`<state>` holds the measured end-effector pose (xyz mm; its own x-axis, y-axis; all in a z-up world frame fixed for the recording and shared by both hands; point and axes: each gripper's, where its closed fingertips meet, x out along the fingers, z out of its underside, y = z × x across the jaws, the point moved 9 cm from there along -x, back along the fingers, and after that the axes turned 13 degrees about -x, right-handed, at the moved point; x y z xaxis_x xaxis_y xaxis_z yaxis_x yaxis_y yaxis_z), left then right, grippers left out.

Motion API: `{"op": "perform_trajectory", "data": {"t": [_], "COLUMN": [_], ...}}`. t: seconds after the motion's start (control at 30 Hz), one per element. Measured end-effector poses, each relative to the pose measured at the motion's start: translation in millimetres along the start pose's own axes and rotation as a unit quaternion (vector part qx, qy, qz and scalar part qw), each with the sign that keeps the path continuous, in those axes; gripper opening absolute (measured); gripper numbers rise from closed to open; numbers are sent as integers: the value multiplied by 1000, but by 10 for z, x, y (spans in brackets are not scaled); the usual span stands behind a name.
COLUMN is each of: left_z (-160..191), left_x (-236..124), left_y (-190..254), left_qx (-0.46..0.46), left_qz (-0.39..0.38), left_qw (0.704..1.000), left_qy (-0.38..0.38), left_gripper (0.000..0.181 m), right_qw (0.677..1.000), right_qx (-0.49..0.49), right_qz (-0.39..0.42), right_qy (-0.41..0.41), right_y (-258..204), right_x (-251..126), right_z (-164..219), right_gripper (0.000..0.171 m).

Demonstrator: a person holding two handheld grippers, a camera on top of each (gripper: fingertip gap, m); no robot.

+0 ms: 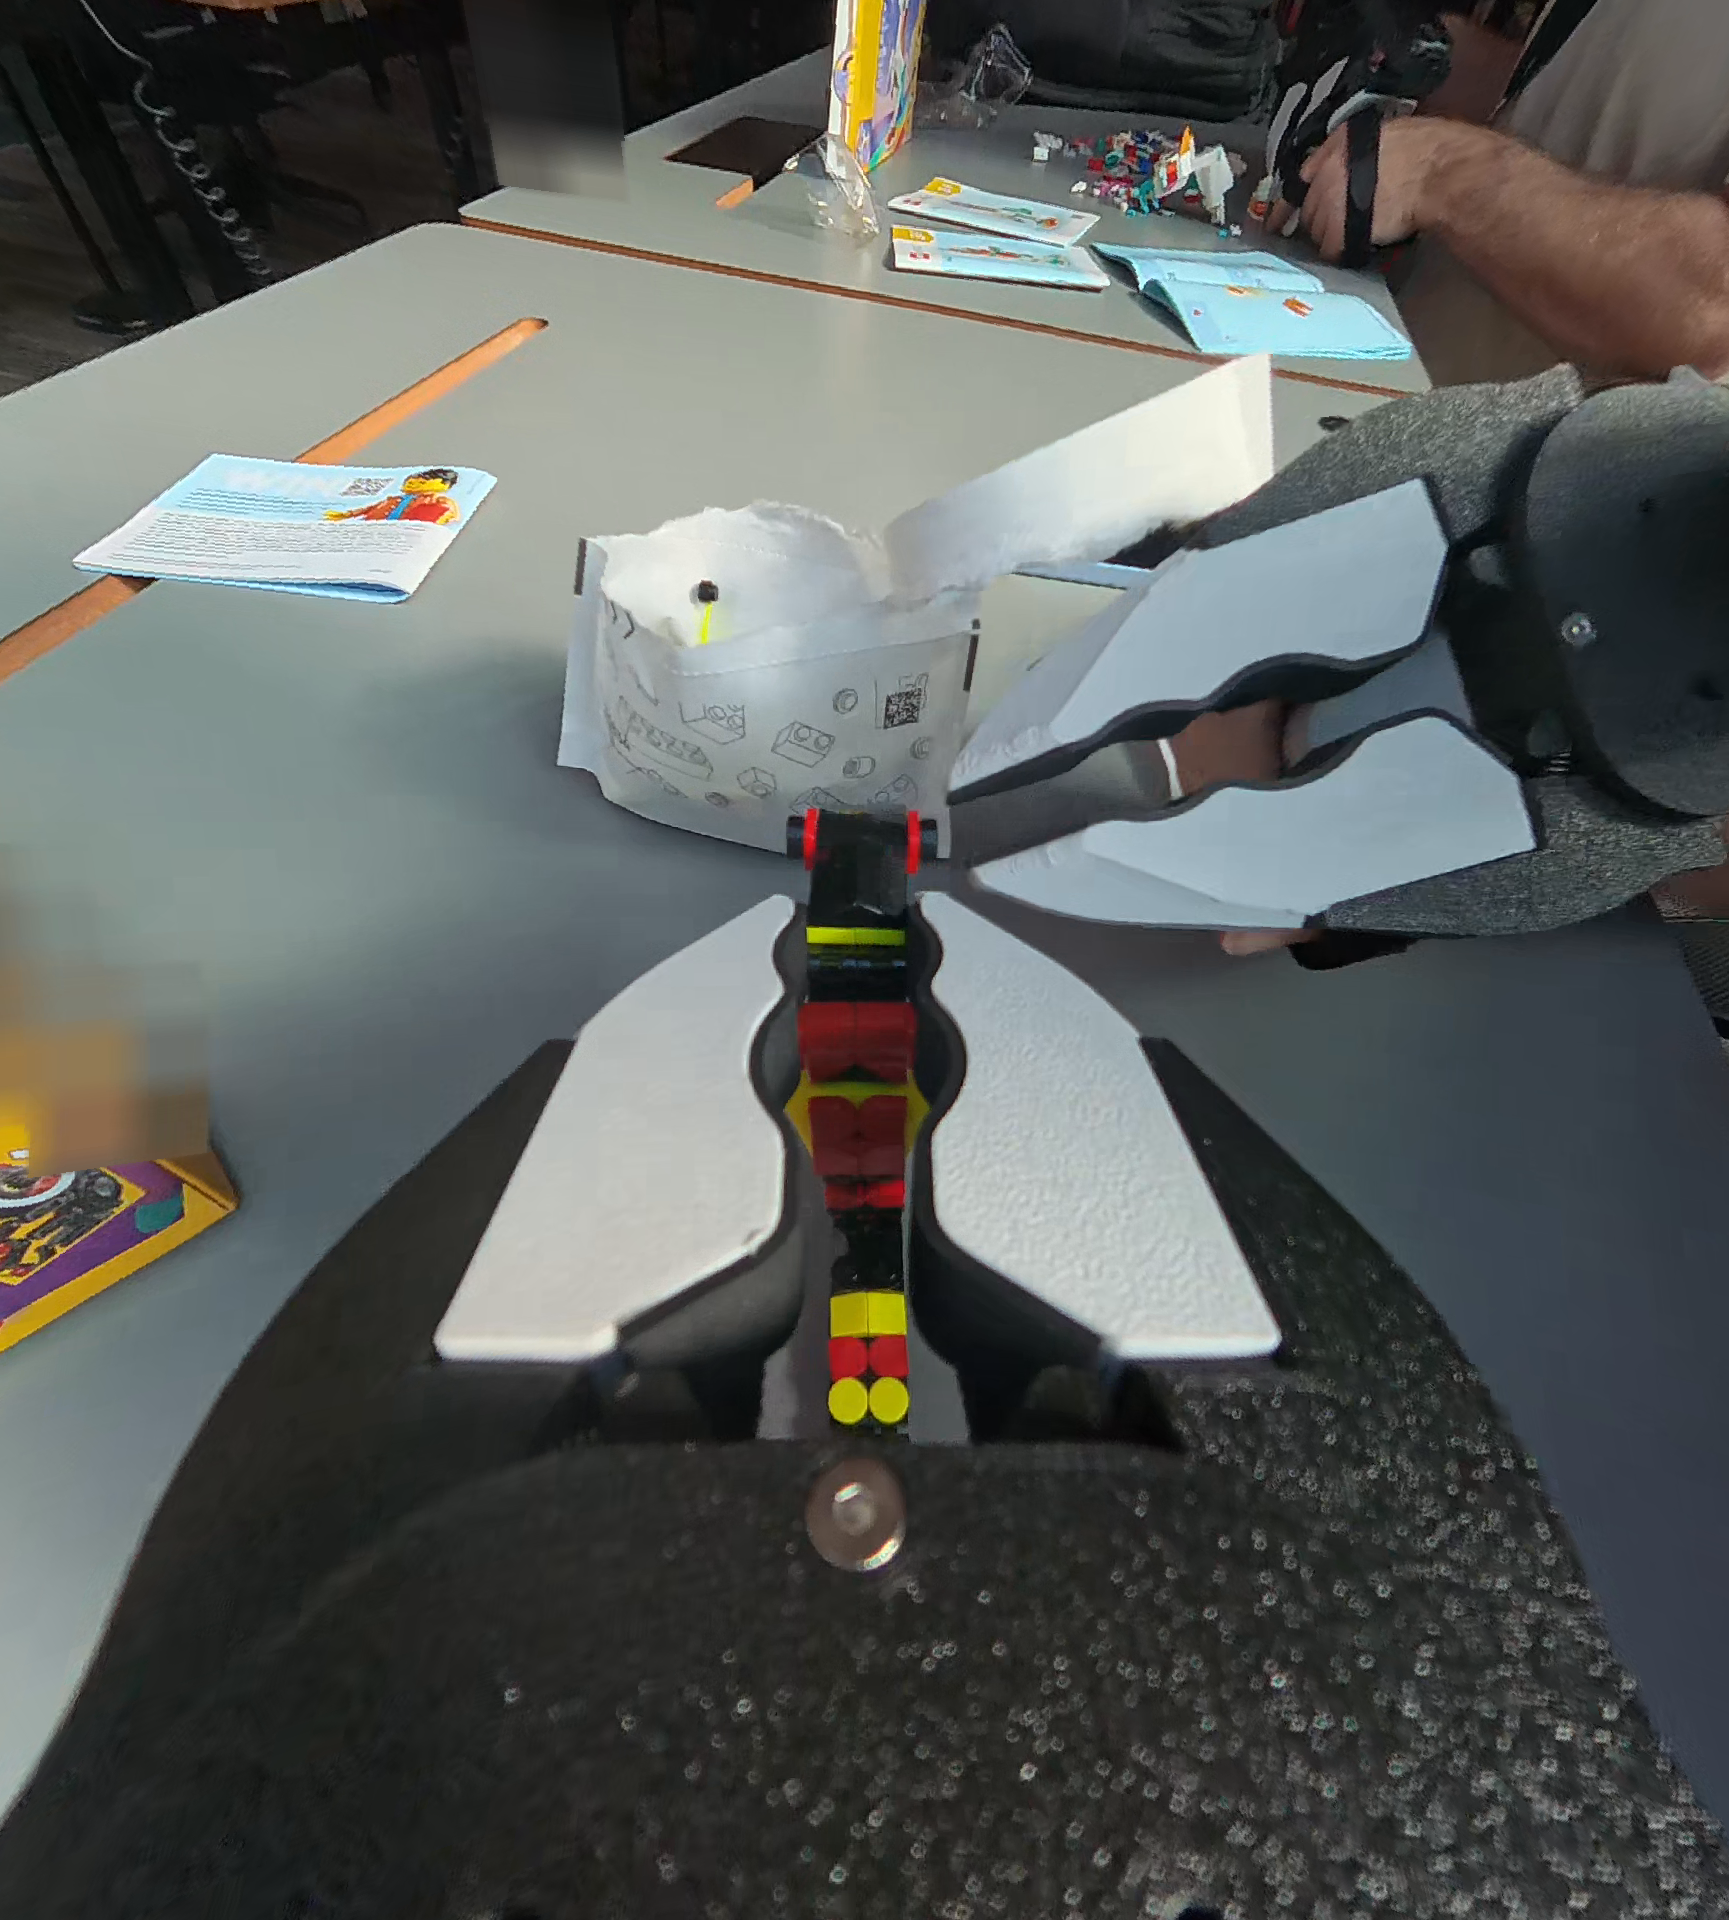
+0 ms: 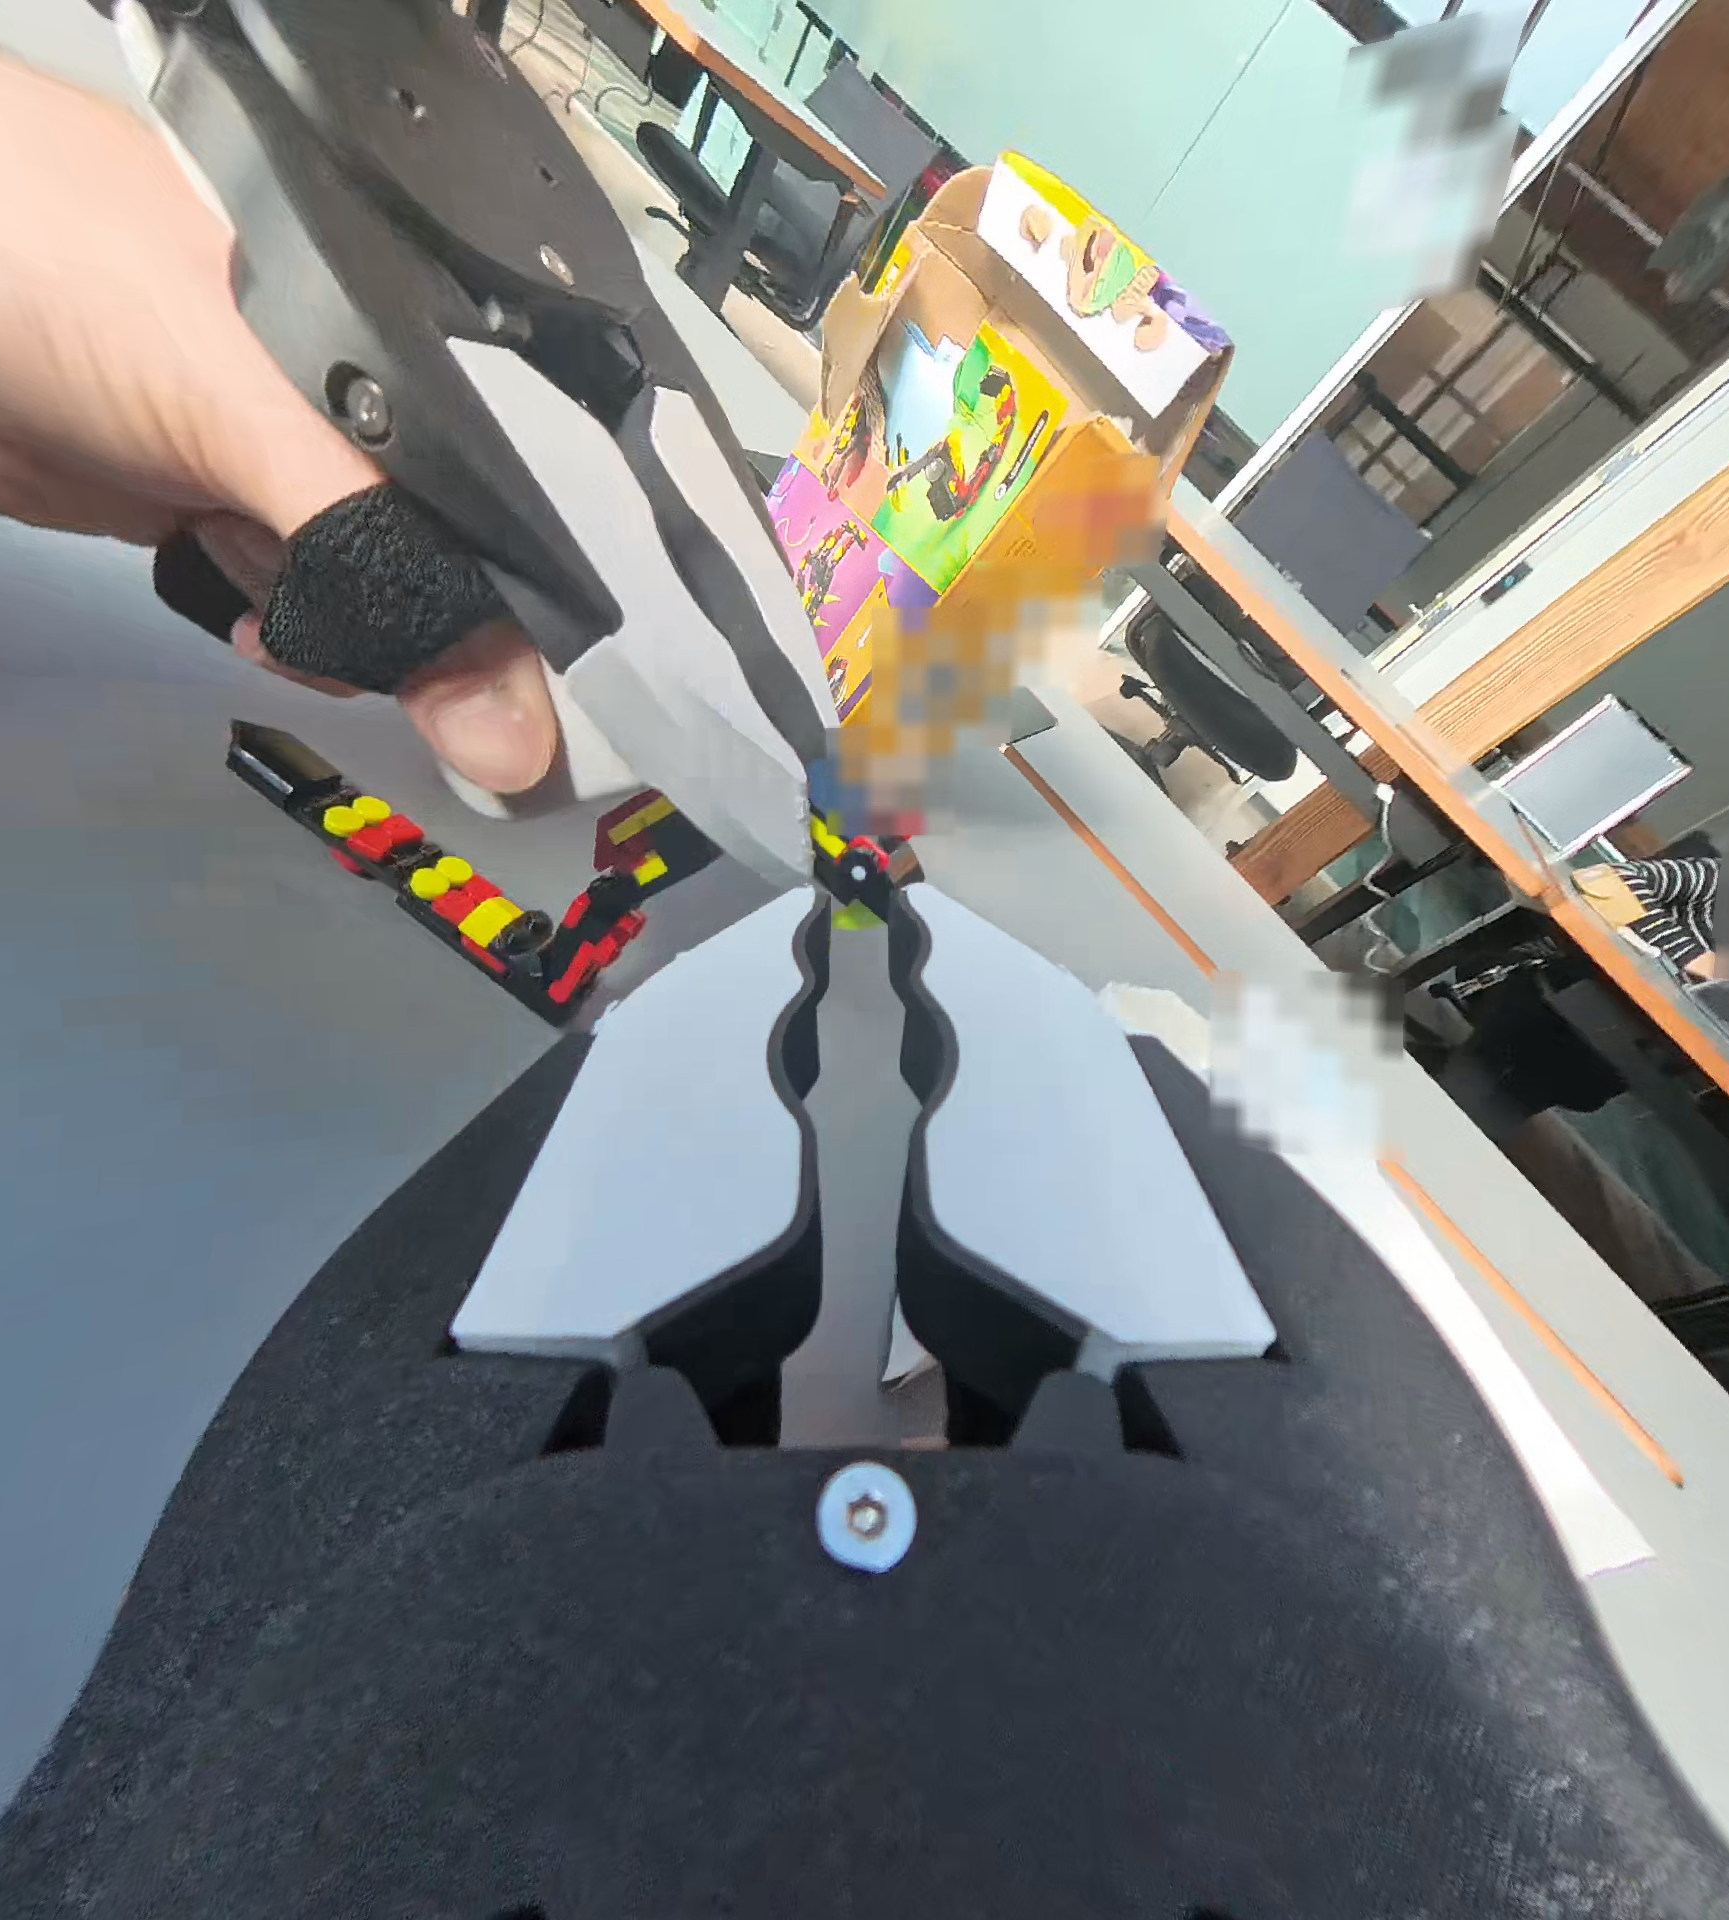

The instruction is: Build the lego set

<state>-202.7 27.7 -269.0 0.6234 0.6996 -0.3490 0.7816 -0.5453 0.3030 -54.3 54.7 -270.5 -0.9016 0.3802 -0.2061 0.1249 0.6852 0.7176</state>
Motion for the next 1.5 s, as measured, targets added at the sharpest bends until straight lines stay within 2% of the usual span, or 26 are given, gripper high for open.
{"op": "perform_trajectory", "data": {"t": [0.13,0.2,0.33,0.6,0.73,0.8,0.87,0.93,1.03,1.2,1.3,1.4,1.5], "left_z": [-47,-74,-43,-51,-39,-48,-28,-13,-23,-27,-28,-35,-41], "left_x": [-138,-149,-93,-2,34,23,-12,-65,-163,-224,-221,-231,-240], "left_y": [-99,-134,-208,-212,-228,-236,-221,-200,-194,-160,-136,-139,-156], "left_qx": [-73,-126,-182,-187,-193,-195,-181,-169,-159,-152,-152,-156,-177], "left_qz": [114,193,279,306,306,303,301,307,319,345,355,362,390], "left_qw": [990,972,939,922,920,924,929,933,934,926,923,919,904], "left_qy": [-28,-38,-80,-144,-149,-129,-114,-84,-33,0,0,3,18], "left_gripper": [17,17,17,17,17,17,17,17,17,17,17,17,17], "right_qw": [999,998,993,975,970,980,991,989,974,963,959,964,980], "right_qx": [-11,-37,-86,-185,-207,-165,-55,56,149,197,208,178,93], "right_qz": [-38,-31,-39,-74,-88,-90,-109,-125,-150,-165,-170,-177,-155], "right_qy": [22,46,68,97,96,63,50,62,78,79,93,90,85], "right_y": [6,34,81,87,93,57,-1,33,112,139,171,188,180], "right_x": [-79,-104,-89,-89,-86,-82,-103,-135,-154,-96,-82,-83,-96], "right_z": [49,-14,-81,-64,-38,-18,-34,-67,-131,-185,-217,-225,-219], "right_gripper": [14,15,16,9,17,25,28,16,9,11,7,4,3]}}
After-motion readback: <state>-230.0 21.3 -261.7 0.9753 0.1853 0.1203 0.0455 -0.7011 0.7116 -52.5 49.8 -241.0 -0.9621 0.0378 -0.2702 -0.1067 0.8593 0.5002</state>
